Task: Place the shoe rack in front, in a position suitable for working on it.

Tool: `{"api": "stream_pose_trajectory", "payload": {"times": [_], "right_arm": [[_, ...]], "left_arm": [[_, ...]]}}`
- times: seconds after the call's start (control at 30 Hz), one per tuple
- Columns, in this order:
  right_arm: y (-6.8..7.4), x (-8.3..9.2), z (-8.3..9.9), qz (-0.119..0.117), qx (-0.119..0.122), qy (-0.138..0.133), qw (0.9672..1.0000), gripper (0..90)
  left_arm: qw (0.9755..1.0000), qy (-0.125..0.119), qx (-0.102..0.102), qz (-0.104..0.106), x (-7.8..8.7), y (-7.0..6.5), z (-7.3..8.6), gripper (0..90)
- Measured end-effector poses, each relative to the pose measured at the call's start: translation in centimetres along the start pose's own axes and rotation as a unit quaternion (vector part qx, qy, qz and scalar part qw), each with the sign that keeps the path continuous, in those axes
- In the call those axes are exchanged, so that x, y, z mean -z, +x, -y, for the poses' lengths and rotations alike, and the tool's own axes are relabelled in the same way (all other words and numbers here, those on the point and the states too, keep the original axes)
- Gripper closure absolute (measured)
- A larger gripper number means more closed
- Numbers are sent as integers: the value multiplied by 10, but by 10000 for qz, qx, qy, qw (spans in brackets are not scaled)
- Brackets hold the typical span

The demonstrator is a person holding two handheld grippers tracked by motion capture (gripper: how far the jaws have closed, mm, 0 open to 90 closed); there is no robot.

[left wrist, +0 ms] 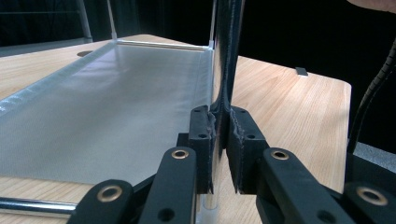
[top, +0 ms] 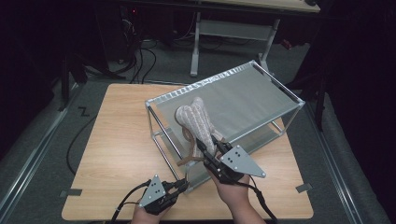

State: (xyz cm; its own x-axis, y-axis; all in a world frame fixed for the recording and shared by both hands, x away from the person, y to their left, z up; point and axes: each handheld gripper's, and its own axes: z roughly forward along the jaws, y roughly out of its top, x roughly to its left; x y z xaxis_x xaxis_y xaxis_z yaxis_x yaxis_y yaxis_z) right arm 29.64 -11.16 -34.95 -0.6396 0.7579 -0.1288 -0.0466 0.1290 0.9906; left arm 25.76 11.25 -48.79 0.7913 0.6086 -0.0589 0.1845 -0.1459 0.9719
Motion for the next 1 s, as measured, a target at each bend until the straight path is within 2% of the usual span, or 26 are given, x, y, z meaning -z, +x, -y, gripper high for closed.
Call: {"api": "stream_pose_trajectory", "payload": {"times": [0.3, 0.63, 0.9, 1.0], "right_arm": [[3, 5, 12, -13, -68, 22, 10000, 615], [5, 2, 15, -78, -61, -19, 9999, 561], [5, 4, 14, -80, -122, -213, 9997, 469], [4, 6, 13, -64, -123, -272, 9995, 462]], "left_arm": [[10000, 6, -49, -16, 0, 0, 0, 805], [10000, 4, -36, -23, 0, -1, 0, 804], [10000, 14, -38, -30, 0, 0, 0, 804], [10000, 15, -31, -52, 1, 0, 0, 804]]}}
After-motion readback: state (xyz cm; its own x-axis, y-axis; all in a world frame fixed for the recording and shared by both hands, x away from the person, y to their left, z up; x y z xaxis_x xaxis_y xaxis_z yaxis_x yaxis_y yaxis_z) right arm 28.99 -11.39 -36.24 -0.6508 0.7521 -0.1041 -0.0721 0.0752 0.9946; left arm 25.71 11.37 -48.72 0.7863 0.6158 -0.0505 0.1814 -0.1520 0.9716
